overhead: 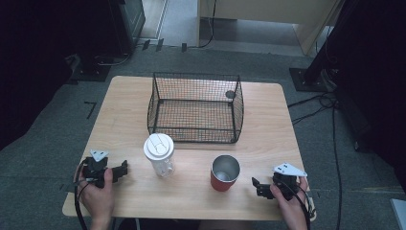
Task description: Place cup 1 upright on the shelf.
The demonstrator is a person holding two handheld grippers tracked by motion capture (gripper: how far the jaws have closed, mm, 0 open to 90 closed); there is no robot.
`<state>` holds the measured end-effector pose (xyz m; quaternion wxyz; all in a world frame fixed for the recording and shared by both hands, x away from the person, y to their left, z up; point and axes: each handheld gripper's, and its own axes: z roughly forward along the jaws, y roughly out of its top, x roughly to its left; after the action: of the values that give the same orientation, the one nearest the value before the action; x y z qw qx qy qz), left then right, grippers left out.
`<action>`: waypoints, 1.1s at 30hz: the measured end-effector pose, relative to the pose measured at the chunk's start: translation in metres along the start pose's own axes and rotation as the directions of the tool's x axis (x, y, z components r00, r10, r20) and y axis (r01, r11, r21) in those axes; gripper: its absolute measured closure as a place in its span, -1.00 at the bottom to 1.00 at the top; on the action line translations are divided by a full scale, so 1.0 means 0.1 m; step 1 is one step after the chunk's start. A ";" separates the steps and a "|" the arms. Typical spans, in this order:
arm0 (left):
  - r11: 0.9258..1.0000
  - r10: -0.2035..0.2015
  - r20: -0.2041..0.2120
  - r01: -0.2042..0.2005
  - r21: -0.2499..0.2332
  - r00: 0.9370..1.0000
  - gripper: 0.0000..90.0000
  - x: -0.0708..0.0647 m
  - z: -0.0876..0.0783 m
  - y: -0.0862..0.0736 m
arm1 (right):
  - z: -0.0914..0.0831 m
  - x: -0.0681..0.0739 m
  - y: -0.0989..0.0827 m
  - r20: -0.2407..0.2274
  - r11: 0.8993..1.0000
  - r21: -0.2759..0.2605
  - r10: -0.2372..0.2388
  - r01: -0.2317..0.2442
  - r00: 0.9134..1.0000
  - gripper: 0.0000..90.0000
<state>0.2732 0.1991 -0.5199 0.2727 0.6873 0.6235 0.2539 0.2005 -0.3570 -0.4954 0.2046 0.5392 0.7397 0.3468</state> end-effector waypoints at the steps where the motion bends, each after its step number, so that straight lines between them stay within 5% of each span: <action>1: 1.000 0.000 0.000 0.000 0.000 1.000 -1.00 0.00 0.00 0.00 | -0.01 0.02 0.01 0.001 1.000 -0.004 -0.006 0.006 1.000 -1.00; 19: 1.000 0.000 0.000 0.000 -0.001 1.000 -1.00 0.00 0.00 0.00 | -0.18 0.36 0.18 -0.037 0.996 -0.060 -0.063 0.061 0.997 -1.00; 33: 1.000 -0.001 0.000 0.001 -0.001 1.000 -1.00 0.00 0.00 0.00 | -0.23 0.59 0.24 -0.116 0.993 -0.077 -0.103 0.095 0.988 -1.00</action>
<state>0.2732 0.1991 -0.5200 0.2730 0.6869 0.6237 0.2542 0.1811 -0.3043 -0.4586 0.1960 0.4723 0.7637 0.3940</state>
